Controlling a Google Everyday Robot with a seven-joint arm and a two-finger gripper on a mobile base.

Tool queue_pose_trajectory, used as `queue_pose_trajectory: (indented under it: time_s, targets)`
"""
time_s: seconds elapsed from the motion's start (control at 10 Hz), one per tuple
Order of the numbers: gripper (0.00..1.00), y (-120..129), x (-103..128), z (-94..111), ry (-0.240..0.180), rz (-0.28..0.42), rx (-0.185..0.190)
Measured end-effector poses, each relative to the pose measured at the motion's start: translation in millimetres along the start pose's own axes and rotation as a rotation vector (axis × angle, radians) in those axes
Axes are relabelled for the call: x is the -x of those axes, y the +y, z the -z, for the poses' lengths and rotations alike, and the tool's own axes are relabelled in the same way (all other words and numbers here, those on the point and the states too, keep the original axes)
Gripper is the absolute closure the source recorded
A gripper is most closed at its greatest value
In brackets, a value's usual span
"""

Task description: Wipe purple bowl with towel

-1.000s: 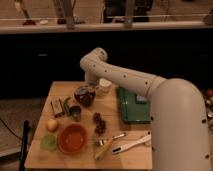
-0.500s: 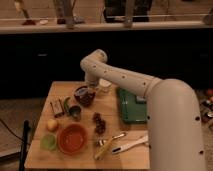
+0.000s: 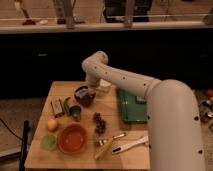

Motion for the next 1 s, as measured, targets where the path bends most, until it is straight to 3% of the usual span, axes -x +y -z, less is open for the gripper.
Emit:
queue_pose_trajectory:
  time_s: [0.5,1.0]
  targets:
    - [0.99,-4.1,-5.4,-14.1,-0.095,-0.049,-0.03]
    - [0.99,-3.6,-2.7,-28.5,-0.076,-0.038,-0.016]
